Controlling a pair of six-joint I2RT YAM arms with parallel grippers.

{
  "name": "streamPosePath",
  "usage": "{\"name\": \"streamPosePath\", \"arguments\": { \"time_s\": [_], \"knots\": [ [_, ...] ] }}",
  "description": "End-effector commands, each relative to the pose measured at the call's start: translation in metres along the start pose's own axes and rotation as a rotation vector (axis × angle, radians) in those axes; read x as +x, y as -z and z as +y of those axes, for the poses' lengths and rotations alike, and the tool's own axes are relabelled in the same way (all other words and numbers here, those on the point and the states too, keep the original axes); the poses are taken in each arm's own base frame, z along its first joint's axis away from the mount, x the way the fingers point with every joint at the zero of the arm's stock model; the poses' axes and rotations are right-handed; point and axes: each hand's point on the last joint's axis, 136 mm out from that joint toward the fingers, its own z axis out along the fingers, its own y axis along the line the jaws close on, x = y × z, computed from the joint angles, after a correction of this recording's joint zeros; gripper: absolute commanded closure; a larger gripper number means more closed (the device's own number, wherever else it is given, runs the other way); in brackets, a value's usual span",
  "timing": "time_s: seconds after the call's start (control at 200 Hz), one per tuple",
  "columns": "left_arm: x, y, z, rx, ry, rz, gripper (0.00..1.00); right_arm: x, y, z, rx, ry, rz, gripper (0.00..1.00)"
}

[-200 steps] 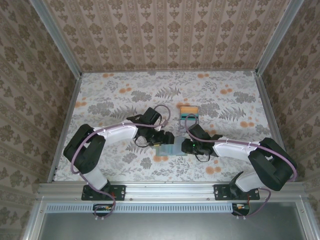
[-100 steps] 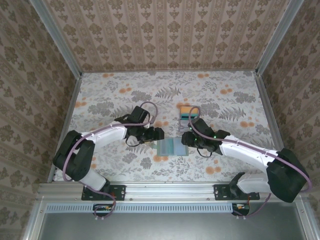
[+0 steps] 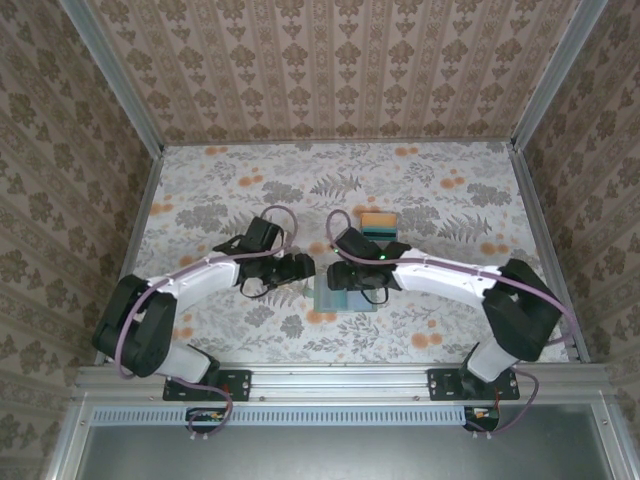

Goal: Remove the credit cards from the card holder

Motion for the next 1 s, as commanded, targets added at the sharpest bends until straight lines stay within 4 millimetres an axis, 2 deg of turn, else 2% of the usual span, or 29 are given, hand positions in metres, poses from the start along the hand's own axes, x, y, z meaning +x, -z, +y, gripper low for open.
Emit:
{"name": "streamPosePath", "arguments": {
  "time_s": [0.0,0.13,0.265,0.7,0.995],
  "knots": [
    [-0.005,0.009,0.003,-0.002,0.023,-0.045,0.25,0.006,-0.005,0.001,0.055,0.050,0.046,0.40],
    [-0.006,0.016,0.013,-0.022,0.050,-0.074,0.25,0.011,-0.016,0.009,0.069,0.086,0.085,0.35],
    [-0.005,0.020,0.020,-0.028,0.072,-0.091,0.25,0.021,-0.022,0.008,0.114,0.118,0.138,0.29],
    [0.000,0.023,0.026,-0.030,0.088,-0.097,0.25,0.038,-0.039,0.002,0.180,0.152,0.210,0.26],
    [0.002,0.023,0.027,-0.028,0.088,-0.093,0.25,0.036,-0.041,0.007,0.178,0.154,0.210,0.25]
  ]
}}
